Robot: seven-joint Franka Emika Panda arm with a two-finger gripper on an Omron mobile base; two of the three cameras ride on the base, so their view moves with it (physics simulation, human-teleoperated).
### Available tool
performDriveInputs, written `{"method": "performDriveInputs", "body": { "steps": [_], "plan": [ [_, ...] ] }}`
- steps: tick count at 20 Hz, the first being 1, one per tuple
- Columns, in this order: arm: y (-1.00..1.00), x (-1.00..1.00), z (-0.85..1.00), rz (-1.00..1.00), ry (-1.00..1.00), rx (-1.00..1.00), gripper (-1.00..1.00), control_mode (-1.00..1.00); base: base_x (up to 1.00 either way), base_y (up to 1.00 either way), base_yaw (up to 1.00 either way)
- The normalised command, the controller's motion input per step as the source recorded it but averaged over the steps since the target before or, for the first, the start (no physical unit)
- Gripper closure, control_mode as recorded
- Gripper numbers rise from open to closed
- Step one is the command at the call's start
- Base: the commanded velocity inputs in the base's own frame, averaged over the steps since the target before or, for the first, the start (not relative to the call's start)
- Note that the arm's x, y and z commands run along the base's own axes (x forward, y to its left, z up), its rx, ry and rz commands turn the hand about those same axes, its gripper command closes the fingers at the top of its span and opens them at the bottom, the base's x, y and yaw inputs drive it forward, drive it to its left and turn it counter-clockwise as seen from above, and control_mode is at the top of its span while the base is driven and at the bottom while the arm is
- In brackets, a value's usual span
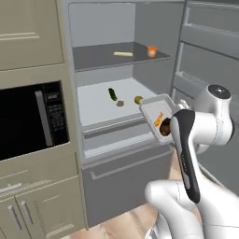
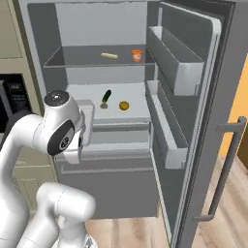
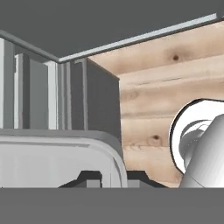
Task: Place the tupperware on the second highest shelf of the fridge. Make space for the tupperware among the existing items by rearranging them on the shelves if needed. Close the fridge door when finished.
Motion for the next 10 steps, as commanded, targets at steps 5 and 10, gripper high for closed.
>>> {"method": "performDriveInputs", "body": {
  "steps": [5, 10],
  "plan": [
    [0.00, 0.00, 0.00, 0.00, 0.00, 0.00, 1.00, 1.00, 0.25, -0.69, 0.38],
    [0.00, 0.00, 0.00, 0.00, 0.00, 0.00, 1.00, 1.00, 0.71, -0.13, 0.11]
  ]
}}
